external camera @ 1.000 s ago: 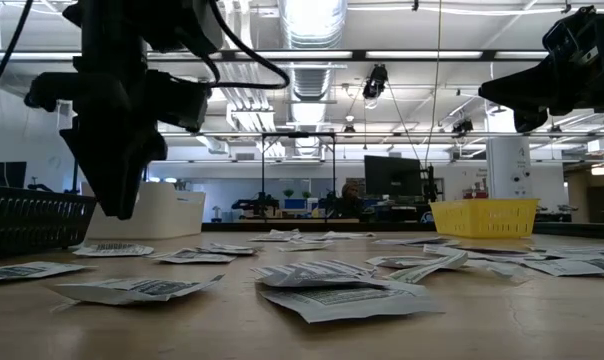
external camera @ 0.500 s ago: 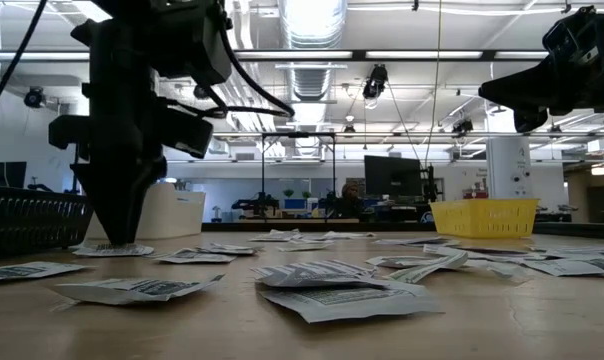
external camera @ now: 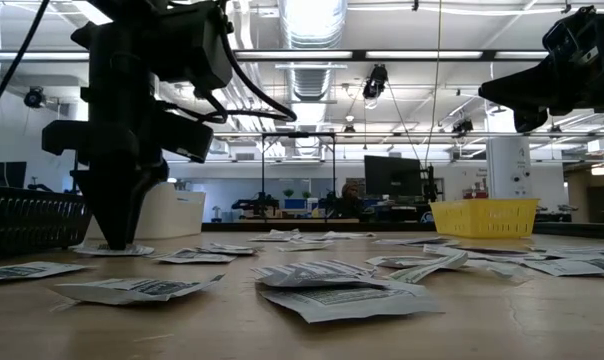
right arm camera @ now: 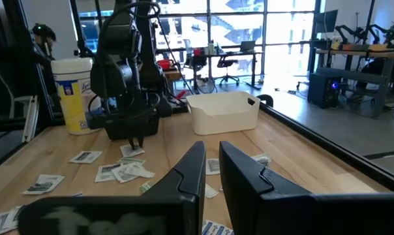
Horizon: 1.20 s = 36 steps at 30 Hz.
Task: Pick & Place First Aid Supplies
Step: Put the gray towelette pack into the white bin
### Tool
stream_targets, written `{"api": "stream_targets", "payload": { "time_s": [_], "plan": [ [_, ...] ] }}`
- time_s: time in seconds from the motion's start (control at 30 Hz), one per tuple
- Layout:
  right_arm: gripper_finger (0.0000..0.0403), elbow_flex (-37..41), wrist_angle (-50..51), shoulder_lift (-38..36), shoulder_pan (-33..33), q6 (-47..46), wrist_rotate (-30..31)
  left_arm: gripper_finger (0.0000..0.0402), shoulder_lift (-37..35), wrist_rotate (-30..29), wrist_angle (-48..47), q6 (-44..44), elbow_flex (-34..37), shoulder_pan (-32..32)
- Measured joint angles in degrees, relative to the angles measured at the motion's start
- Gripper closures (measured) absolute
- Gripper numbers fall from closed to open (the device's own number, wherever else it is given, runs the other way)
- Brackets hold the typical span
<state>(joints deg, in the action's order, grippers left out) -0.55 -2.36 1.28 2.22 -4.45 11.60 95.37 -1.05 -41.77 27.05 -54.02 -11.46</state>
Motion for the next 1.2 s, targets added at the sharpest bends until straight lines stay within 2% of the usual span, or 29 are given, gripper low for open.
{"api": "stream_targets", "payload": {
  "time_s": [0.2, 0.5, 0.83, 0.97, 1.2],
  "plan": [
    [0.0360, 0.00, 0.00, 0.00, 0.00, 0.00, 0.00, 0.0396, 0.00, -0.36, 0.15, -0.04, 0.02, 0.00],
    [0.0360, 0.00, 0.00, -0.02, 0.00, 0.00, 0.00, 0.0399, -0.30, -0.36, 0.17, -0.63, 0.10, 0.00],
    [0.0360, 0.01, 0.00, -0.02, 0.00, 0.00, 0.00, 0.0401, -4.76, -1.14, -0.31, -1.55, 0.11, 0.02],
    [0.0360, 0.00, 0.01, -0.02, 0.00, 0.00, 0.00, 0.0401, -7.87, -3.23, -1.08, -1.90, 0.04, 0.04],
    [0.0360, -0.01, -0.01, 0.02, 0.00, 0.00, 0.00, 0.0401, -15.41, -11.25, -2.44, -2.78, 0.00, 0.90]
  ]
}}
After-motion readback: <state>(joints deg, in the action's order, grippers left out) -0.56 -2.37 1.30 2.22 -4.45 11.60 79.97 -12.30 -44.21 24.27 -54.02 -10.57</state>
